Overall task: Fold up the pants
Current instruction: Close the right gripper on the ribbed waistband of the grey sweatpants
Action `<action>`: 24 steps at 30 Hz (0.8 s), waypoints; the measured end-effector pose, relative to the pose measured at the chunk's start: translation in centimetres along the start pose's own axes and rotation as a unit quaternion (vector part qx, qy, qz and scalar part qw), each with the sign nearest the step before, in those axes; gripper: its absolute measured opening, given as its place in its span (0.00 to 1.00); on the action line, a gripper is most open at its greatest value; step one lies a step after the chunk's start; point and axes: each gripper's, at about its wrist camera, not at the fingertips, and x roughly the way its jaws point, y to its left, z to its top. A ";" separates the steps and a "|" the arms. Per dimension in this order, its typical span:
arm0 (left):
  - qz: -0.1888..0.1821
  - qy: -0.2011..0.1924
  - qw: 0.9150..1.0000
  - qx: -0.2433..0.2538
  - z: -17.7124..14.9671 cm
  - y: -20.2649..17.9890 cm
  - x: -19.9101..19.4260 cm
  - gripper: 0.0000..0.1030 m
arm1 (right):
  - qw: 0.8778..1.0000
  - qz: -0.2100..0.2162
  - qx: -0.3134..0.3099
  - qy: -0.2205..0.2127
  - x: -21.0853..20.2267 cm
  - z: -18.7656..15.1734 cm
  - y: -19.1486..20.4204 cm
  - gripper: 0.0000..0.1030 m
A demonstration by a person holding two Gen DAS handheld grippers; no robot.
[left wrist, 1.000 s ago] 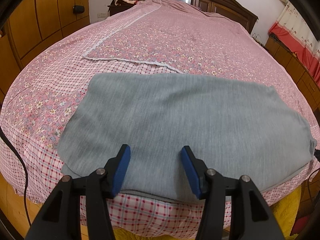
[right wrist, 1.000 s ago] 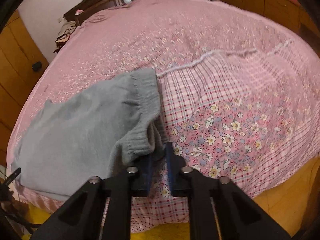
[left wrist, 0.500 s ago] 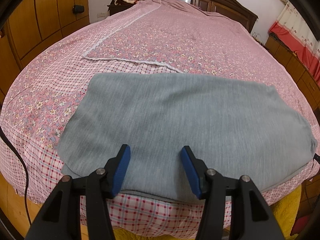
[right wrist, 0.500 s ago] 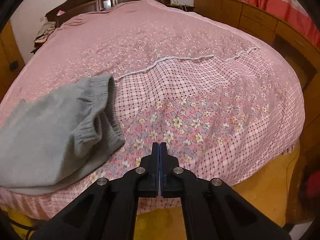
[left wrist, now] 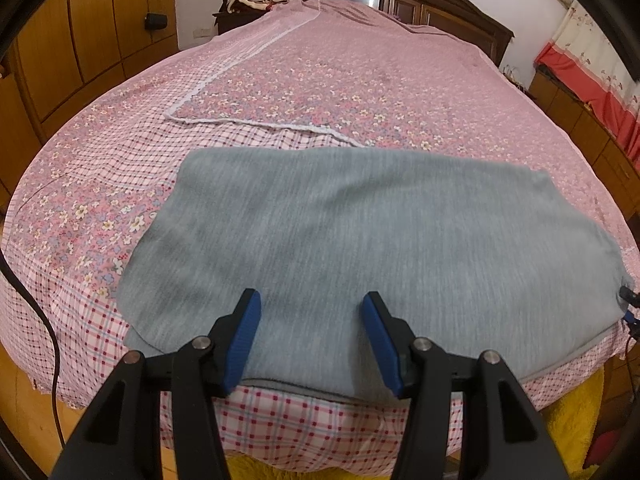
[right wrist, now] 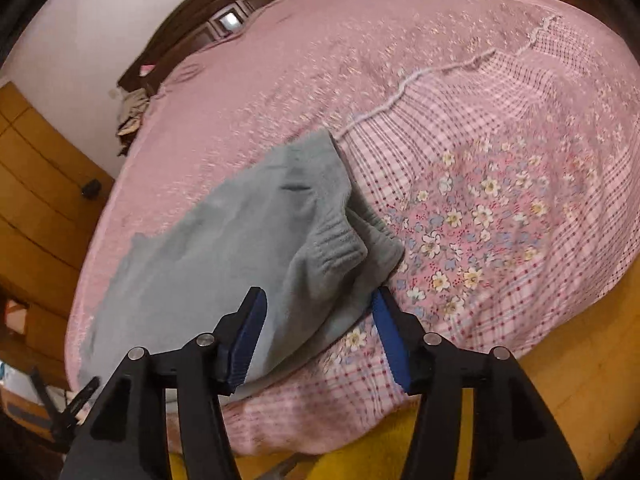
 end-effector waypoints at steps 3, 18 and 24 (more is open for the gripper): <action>-0.004 0.000 1.000 -0.001 -0.1 0.2 -0.1 0.54 | 0.999 0.023 0.032 -0.004 0.7 0.1 -0.9 0.55; 0.003 0.006 1.000 -0.006 0.1 -0.1 0.1 0.54 | 0.996 0.049 0.074 -0.026 -0.1 -0.3 -3.2 0.23; 0.007 0.004 1.000 -0.012 0.2 -0.1 0.1 0.55 | 0.987 0.102 0.120 -0.026 1.0 -0.4 -4.2 0.32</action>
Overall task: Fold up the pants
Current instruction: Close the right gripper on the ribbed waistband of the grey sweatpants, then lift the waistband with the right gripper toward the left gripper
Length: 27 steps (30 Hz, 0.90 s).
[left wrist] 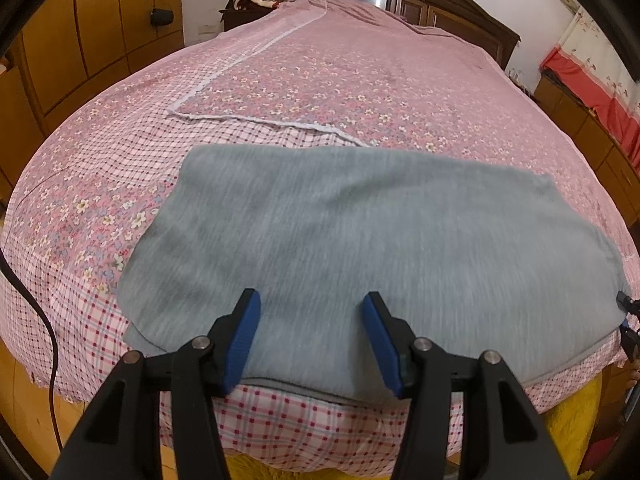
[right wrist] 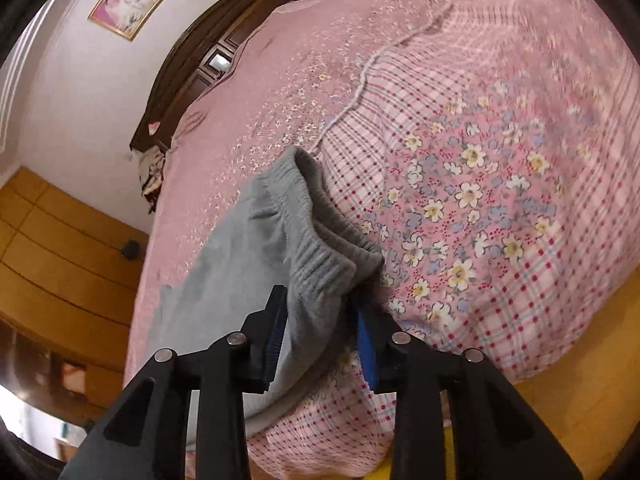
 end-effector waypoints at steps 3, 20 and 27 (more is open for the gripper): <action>0.001 0.002 1.000 -0.002 0.1 -0.1 -0.1 0.55 | 1.000 0.001 0.007 0.003 0.1 0.2 -0.3 0.31; 0.004 0.003 1.000 -0.018 0.4 0.9 -1.8 0.55 | 0.956 -0.140 -0.249 -0.061 -3.2 -2.1 10.4 0.14; -0.003 0.001 1.000 -0.022 0.4 1.2 -2.0 0.55 | 0.925 -0.098 -0.361 -0.073 -4.0 -4.0 16.6 0.14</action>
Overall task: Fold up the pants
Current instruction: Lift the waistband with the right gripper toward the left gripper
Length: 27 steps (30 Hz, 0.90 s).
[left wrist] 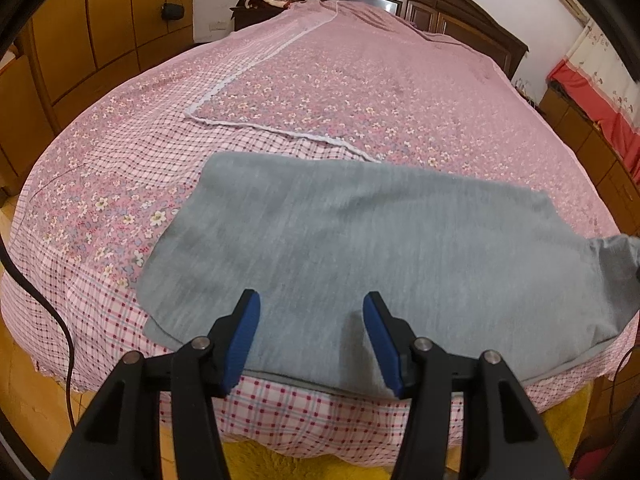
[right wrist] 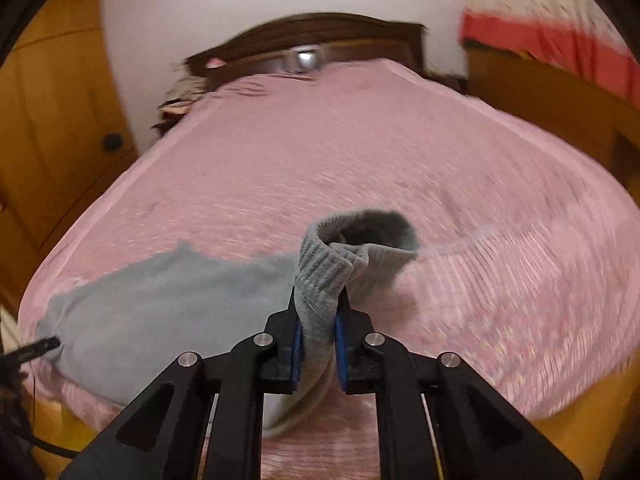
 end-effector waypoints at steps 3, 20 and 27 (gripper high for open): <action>-0.003 -0.002 1.000 -0.003 0.0 0.1 -0.3 0.55 | 0.999 0.025 -0.033 -0.007 0.0 0.6 2.3 0.13; -0.019 0.001 1.000 -0.007 -0.2 -0.7 -0.9 0.55 | 0.986 0.124 -0.101 0.043 4.2 -1.6 11.5 0.13; -0.027 0.006 1.000 0.002 -0.4 -1.8 -0.7 0.55 | 0.978 0.152 -0.118 0.080 5.7 -3.3 13.7 0.13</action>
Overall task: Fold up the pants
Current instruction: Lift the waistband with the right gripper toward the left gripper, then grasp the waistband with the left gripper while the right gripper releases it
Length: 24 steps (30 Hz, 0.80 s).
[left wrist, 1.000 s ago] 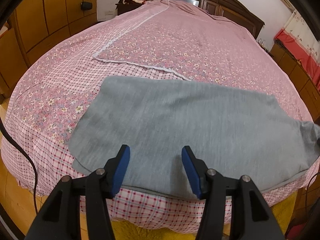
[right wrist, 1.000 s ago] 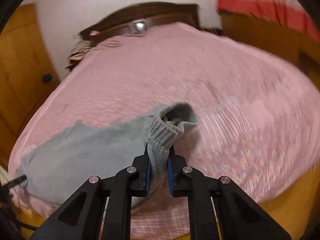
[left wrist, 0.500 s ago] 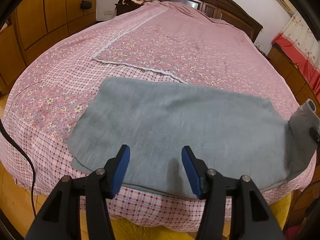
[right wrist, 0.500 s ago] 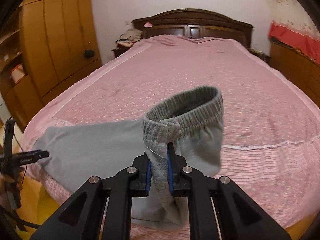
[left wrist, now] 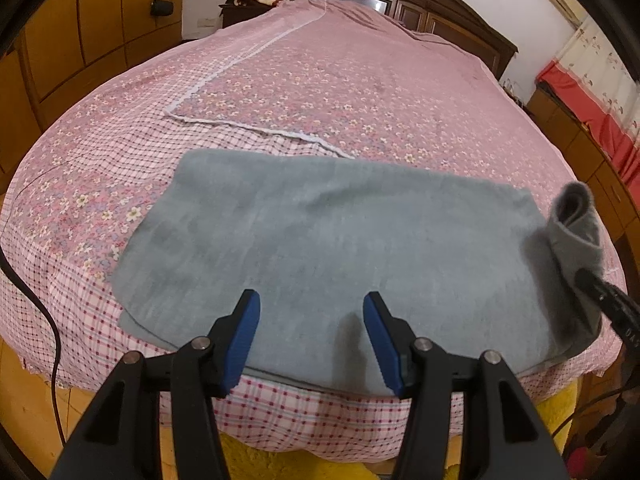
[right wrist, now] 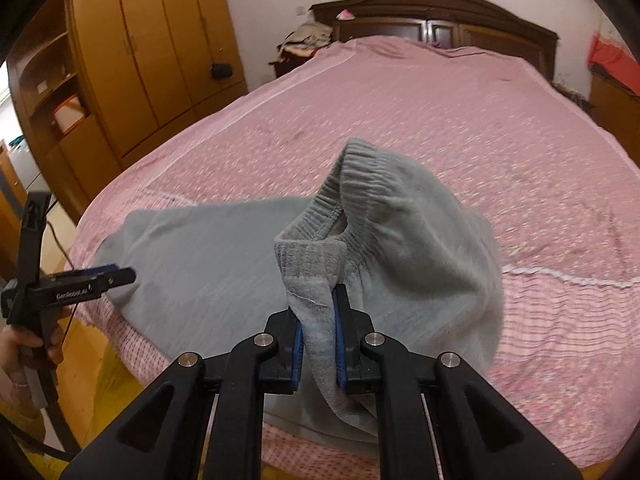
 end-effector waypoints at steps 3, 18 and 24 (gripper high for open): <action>-0.005 0.001 1.000 0.003 0.1 -0.5 0.1 0.55 | 1.000 0.002 0.000 0.016 0.9 -0.1 0.4 0.14; -0.067 0.024 0.997 0.033 0.7 -5.4 0.9 0.55 | 0.998 0.051 0.029 0.021 -1.9 -0.5 -0.2 0.39; -0.105 0.028 0.992 0.060 1.4 -9.3 0.9 0.55 | 0.998 -0.028 0.044 0.028 -2.8 -1.4 -2.7 0.39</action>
